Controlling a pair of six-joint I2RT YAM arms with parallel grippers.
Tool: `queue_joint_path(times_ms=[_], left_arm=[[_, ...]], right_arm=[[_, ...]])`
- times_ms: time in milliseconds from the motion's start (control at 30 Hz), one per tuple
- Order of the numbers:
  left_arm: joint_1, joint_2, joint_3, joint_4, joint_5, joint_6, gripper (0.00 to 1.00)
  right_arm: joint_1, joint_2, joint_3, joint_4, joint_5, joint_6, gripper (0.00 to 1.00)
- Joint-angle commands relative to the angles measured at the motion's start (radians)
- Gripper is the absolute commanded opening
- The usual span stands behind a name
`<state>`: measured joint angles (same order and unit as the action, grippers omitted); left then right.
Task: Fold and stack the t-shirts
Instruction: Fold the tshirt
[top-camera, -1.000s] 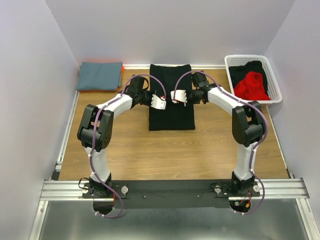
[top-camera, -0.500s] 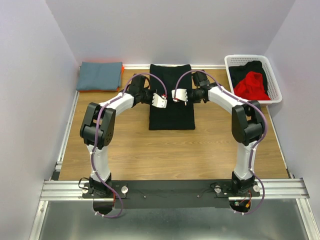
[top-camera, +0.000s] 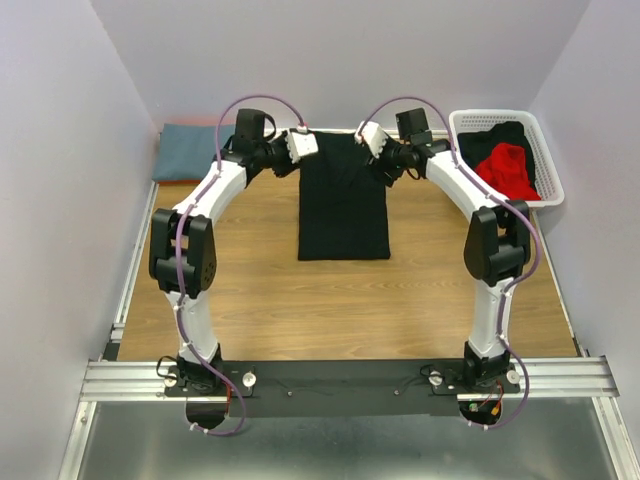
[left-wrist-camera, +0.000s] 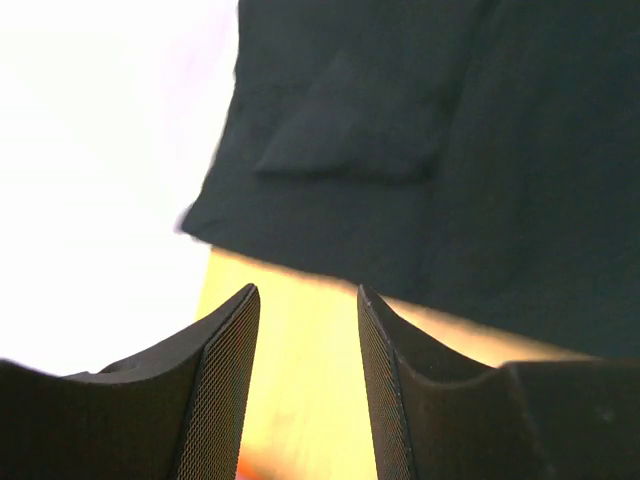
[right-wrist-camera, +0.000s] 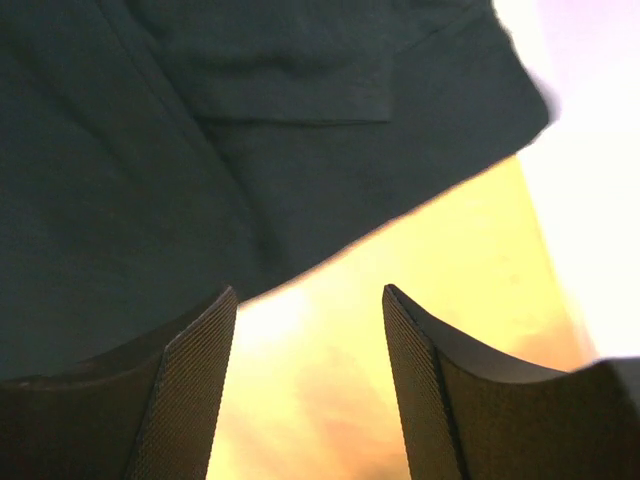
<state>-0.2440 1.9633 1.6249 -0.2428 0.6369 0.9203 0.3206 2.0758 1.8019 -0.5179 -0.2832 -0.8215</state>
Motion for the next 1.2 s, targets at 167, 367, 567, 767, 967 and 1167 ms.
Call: queue_joint_path(times_ms=[167,367,567,767,967,1167], left_arm=[[-0.005,0.025,-0.16,0.269,0.411,-0.811,0.51],[0.0,0.124,-0.212,0.549,0.409,-1.162,0.51],[0.035,0.328,-0.114,0.576,0.371,-1.311,0.5],[0.068,0.33,-0.121,0.591,0.408,-1.348,0.5],[0.048,-0.025,-0.4,0.589,0.5,-1.324,0.56],[-0.086,-0.227,-0.677,0.588,0.555,-1.321,0.86]], right_arm=[[-0.02,0.096,0.076,-0.087,-0.474,0.682,0.6],[-0.096,0.286,0.151,-0.048,-0.631,0.817,0.54],[-0.156,0.398,0.145,0.01,-0.64,0.886,0.53],[-0.173,0.335,0.152,0.009,-0.632,0.878,0.55],[-0.167,0.051,-0.077,0.01,-0.735,0.933,0.81],[-0.08,-0.164,-0.462,0.01,-0.847,0.973,1.0]])
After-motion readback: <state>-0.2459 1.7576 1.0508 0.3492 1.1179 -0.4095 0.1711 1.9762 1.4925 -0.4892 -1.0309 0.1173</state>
